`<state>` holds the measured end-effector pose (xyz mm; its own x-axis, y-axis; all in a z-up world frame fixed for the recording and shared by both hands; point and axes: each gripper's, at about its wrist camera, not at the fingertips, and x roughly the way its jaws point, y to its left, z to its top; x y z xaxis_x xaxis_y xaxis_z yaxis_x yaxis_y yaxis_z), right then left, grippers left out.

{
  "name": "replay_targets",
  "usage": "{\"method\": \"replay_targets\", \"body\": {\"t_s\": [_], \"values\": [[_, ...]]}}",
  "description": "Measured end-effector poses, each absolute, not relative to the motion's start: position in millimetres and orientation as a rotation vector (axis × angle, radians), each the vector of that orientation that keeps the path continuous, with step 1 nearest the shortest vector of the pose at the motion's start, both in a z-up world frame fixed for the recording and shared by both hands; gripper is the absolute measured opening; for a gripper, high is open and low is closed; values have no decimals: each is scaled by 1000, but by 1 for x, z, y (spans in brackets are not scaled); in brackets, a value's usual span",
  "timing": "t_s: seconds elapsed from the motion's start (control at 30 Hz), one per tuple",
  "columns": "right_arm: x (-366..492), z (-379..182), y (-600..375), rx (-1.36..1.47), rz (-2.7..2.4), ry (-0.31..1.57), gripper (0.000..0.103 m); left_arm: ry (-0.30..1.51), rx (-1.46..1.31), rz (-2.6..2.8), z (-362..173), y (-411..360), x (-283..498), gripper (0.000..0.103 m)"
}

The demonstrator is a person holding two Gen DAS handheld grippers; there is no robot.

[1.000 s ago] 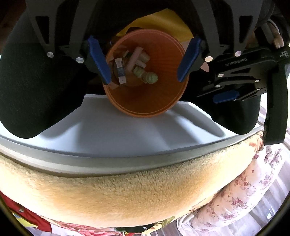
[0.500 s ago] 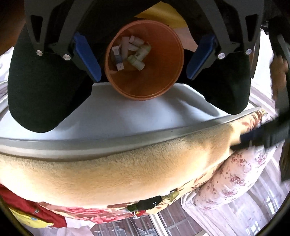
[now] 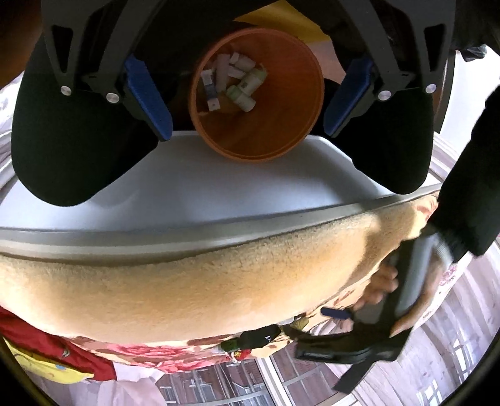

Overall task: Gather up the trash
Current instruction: 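Grasp the small white-blue dropper bottle with the left tool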

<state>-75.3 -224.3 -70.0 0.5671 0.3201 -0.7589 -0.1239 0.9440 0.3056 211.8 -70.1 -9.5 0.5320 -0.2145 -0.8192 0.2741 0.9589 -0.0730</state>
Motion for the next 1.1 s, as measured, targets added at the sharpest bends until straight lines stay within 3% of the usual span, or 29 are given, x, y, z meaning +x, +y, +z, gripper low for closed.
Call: {"method": "replay_targets", "body": {"t_s": [0.3, 0.6, 0.87, 0.9, 0.97, 1.1], "values": [[-67, -73, -215, 182, 278, 955, 97, 1096, -73, -71, -32, -40, 268, 83], [-65, -71, -217, 197, 289, 947, 97, 969, 0, 2, -4, 24, 229, 83], [-60, -60, -231, 261, 263, 935, 97, 967, 99, -25, -18, -10, 250, 83], [-60, -60, -232, 265, 258, 934, 97, 977, 107, 12, -23, -11, 258, 82], [-59, -58, -236, 279, 252, 932, 97, 1016, 79, 45, -31, -10, 271, 61], [-56, -57, -239, 291, 252, 931, 96, 1030, 50, 78, -36, -10, 284, 47]]}}
